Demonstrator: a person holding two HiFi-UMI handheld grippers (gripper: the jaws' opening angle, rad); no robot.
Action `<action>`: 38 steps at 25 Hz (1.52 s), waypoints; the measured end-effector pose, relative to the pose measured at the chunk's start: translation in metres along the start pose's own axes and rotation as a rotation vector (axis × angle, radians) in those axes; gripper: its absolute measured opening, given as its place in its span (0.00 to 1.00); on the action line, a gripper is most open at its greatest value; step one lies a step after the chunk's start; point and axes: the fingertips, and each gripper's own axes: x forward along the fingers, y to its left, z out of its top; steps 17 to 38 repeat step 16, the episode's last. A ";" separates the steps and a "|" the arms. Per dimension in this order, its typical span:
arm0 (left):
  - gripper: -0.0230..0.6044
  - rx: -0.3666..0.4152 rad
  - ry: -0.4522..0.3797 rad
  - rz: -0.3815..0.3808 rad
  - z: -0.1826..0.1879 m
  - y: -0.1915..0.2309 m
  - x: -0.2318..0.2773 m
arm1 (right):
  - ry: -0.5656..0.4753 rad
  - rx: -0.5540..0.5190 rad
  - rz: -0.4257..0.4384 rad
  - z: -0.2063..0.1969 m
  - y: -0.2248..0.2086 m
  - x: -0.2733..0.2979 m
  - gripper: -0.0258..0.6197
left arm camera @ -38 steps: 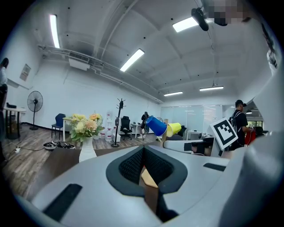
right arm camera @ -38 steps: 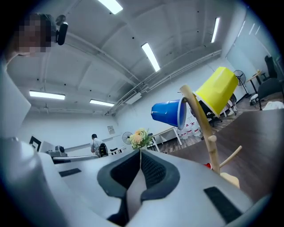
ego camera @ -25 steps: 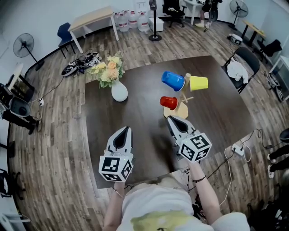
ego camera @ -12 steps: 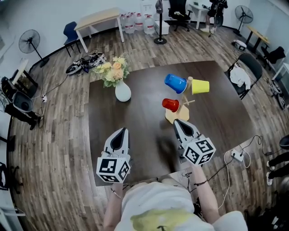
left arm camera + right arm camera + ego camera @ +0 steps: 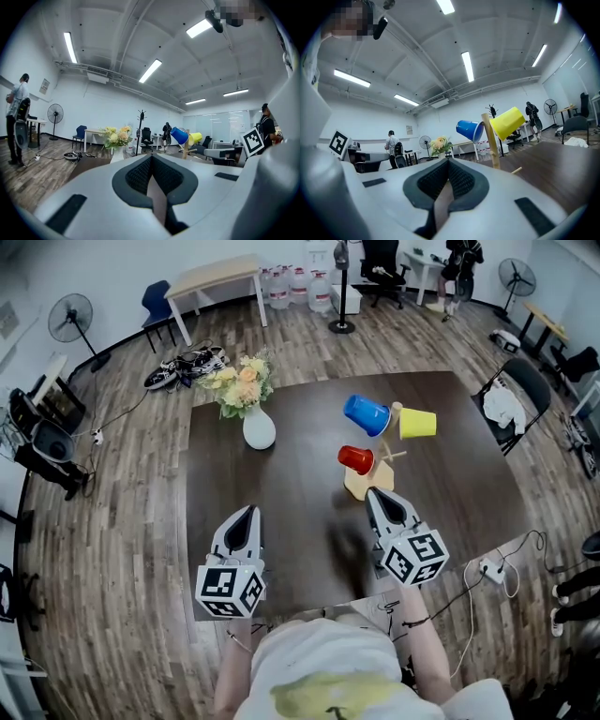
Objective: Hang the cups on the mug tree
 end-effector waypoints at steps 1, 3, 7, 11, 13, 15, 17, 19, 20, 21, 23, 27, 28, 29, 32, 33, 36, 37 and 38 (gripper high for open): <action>0.06 -0.003 0.003 0.004 -0.001 0.000 -0.001 | -0.001 -0.002 0.001 0.001 -0.001 0.000 0.07; 0.06 -0.004 0.006 0.014 -0.003 0.001 -0.003 | -0.004 -0.005 0.000 0.003 -0.002 -0.002 0.07; 0.06 -0.002 0.006 0.031 -0.004 0.002 -0.005 | -0.007 -0.002 -0.005 0.002 -0.005 -0.005 0.07; 0.06 0.004 0.006 0.031 -0.002 -0.001 -0.007 | -0.004 -0.001 -0.012 -0.001 -0.007 -0.009 0.07; 0.06 0.004 0.007 0.030 -0.003 -0.004 -0.008 | -0.005 -0.002 -0.015 -0.001 -0.008 -0.011 0.07; 0.06 0.002 0.011 0.028 -0.005 -0.007 -0.009 | -0.007 -0.004 -0.016 -0.001 -0.008 -0.013 0.07; 0.06 0.001 0.012 0.027 -0.006 -0.009 -0.009 | -0.009 -0.005 -0.017 -0.001 -0.009 -0.014 0.07; 0.06 0.001 0.012 0.027 -0.006 -0.009 -0.009 | -0.009 -0.005 -0.017 -0.001 -0.009 -0.014 0.07; 0.06 0.001 0.012 0.027 -0.006 -0.009 -0.009 | -0.009 -0.005 -0.017 -0.001 -0.009 -0.014 0.07; 0.06 0.001 0.012 0.027 -0.006 -0.009 -0.009 | -0.009 -0.005 -0.017 -0.001 -0.009 -0.014 0.07; 0.06 0.001 0.012 0.027 -0.006 -0.009 -0.009 | -0.009 -0.005 -0.017 -0.001 -0.009 -0.014 0.07; 0.06 0.001 0.012 0.027 -0.006 -0.009 -0.009 | -0.009 -0.005 -0.017 -0.001 -0.009 -0.014 0.07; 0.06 0.001 0.012 0.027 -0.006 -0.009 -0.009 | -0.009 -0.005 -0.017 -0.001 -0.009 -0.014 0.07; 0.06 0.001 0.012 0.027 -0.006 -0.009 -0.009 | -0.009 -0.005 -0.017 -0.001 -0.009 -0.014 0.07; 0.06 0.001 0.012 0.027 -0.006 -0.009 -0.009 | -0.009 -0.005 -0.017 -0.001 -0.009 -0.014 0.07; 0.06 0.001 0.012 0.027 -0.006 -0.009 -0.009 | -0.009 -0.005 -0.017 -0.001 -0.009 -0.014 0.07; 0.06 0.001 0.012 0.027 -0.006 -0.009 -0.009 | -0.009 -0.005 -0.017 -0.001 -0.009 -0.014 0.07; 0.06 0.001 0.012 0.027 -0.006 -0.009 -0.009 | -0.009 -0.005 -0.017 -0.001 -0.009 -0.014 0.07; 0.06 0.001 0.012 0.027 -0.006 -0.009 -0.009 | -0.009 -0.005 -0.017 -0.001 -0.009 -0.014 0.07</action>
